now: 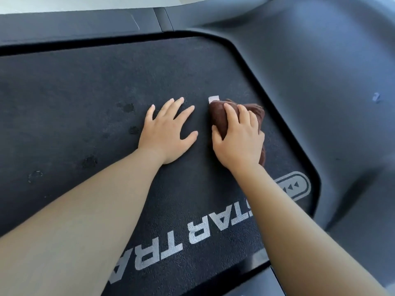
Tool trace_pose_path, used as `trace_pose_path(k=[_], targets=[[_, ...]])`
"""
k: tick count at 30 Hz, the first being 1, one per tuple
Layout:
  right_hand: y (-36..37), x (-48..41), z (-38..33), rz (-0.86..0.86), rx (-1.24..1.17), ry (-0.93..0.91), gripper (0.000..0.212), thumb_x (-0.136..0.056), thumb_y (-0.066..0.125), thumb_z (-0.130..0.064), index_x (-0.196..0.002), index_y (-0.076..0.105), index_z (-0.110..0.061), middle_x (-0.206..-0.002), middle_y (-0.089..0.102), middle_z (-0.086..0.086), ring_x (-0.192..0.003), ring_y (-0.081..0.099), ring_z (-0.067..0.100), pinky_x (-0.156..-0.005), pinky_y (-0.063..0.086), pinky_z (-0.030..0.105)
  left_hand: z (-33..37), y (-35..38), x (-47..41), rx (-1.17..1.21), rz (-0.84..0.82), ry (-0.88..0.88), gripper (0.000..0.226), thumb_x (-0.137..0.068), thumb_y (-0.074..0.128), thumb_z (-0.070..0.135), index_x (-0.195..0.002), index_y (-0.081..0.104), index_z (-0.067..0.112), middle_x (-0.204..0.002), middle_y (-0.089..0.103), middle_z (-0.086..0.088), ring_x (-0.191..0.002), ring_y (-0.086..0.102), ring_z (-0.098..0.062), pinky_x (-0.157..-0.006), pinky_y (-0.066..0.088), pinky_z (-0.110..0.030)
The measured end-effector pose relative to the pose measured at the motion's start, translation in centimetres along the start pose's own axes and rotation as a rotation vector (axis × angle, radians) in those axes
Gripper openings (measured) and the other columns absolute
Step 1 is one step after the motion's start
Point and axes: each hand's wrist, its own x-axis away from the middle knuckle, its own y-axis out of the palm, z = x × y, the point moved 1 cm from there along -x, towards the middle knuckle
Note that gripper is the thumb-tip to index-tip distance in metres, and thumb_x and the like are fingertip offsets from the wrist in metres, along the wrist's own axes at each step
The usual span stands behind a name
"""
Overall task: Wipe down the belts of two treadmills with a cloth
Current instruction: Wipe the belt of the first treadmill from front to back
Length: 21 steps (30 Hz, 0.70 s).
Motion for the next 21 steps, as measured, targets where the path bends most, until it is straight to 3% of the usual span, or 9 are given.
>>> trace_pose_path(k=[15,21], targets=[[1.7,-10.8,-1.1,0.02,-0.024,-0.019,0.05,-0.089,0.049,-0.044,-0.137,0.041,-0.034,-0.145,0.037,-0.005,-0.137,0.026,0.022,-0.101,0.031,0.05,-0.1,-0.1,0.0,0.002,-0.013,0.005,0.065,-0.088,0.028,0.06,-0.148,0.017,0.036,-0.159,0.006,0.008,-0.146,0.001,-0.012,-0.117,0.001,-0.046],[0.4,-9.1,-0.5,-0.043,-0.044,-0.077,0.056,-0.089,0.052,-0.044,-0.142,0.038,-0.03,-0.149,0.034,-0.003,-0.138,0.025,0.022,-0.1,0.033,0.049,0.3,-0.4,0.2,0.005,-0.046,0.004,0.065,-0.088,0.03,0.059,-0.148,0.016,0.037,-0.159,0.005,0.009,-0.146,0.001,-0.012,-0.117,0.001,-0.047]])
